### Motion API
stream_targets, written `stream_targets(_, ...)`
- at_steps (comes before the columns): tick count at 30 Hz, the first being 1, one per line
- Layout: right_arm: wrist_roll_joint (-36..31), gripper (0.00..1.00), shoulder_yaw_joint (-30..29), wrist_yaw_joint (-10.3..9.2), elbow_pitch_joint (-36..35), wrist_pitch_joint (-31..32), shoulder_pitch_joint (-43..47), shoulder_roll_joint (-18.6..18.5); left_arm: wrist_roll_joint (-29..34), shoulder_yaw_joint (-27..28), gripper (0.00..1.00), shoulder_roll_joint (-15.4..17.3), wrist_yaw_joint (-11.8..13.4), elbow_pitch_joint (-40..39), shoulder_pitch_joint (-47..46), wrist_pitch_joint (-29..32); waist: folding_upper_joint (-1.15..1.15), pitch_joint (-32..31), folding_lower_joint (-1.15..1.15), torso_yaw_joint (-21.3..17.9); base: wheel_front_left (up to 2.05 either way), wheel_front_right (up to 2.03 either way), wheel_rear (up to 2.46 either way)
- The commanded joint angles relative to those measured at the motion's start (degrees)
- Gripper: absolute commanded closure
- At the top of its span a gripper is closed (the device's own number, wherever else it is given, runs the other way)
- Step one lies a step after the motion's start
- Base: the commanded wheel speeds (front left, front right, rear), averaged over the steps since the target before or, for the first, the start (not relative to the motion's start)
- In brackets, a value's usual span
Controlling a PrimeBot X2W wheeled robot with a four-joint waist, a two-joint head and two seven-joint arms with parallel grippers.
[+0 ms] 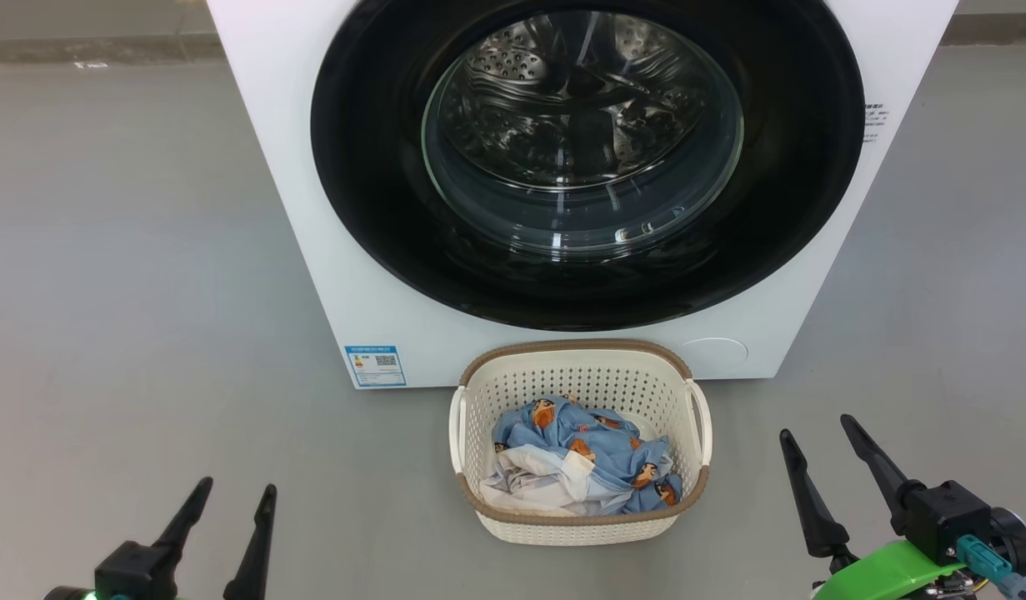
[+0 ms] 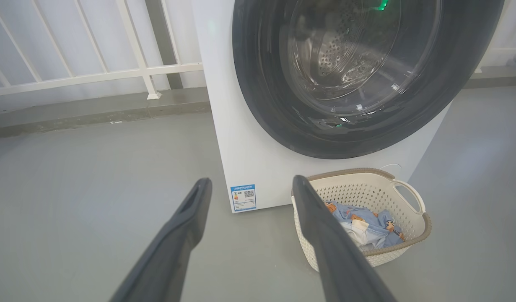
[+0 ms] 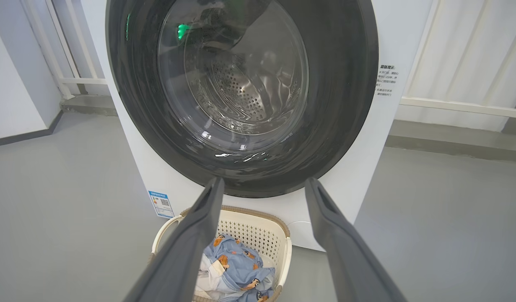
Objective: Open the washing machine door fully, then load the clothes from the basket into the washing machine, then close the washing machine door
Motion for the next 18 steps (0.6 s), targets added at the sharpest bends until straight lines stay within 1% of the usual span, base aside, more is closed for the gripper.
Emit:
stream_targets(1, -0.38, 0.0, 0.83, -0.06, -1.62, -0.69, -1.4, -0.3, 0.35, 2.21, 0.0, 1.21, -0.08, -1.49, -1.22, -0.78, 0.0, 0.01, 0.0, 0.01, 0.0, 0.0, 0.0)
stream_targets(9, -0.46, 0.0, 0.22, -0.06, -1.87, -0.69, -1.27, -0.01, -0.45, 3.21, 0.0, 0.81, -0.08, -0.92, -1.25, -0.78, 0.0, -0.05, 0.0, 0.01, 0.0, 0.0, 0.0)
stream_targets(18, -0.44, 0.0, 0.35, -0.06, -2.19, -0.69, -1.21, 0.0, 0.01, 5.26, 0.0, -0.21, -0.08, -0.38, -1.29, -0.78, 0.0, -0.04, 0.0, -0.13, 0.0, 0.0, 0.0)
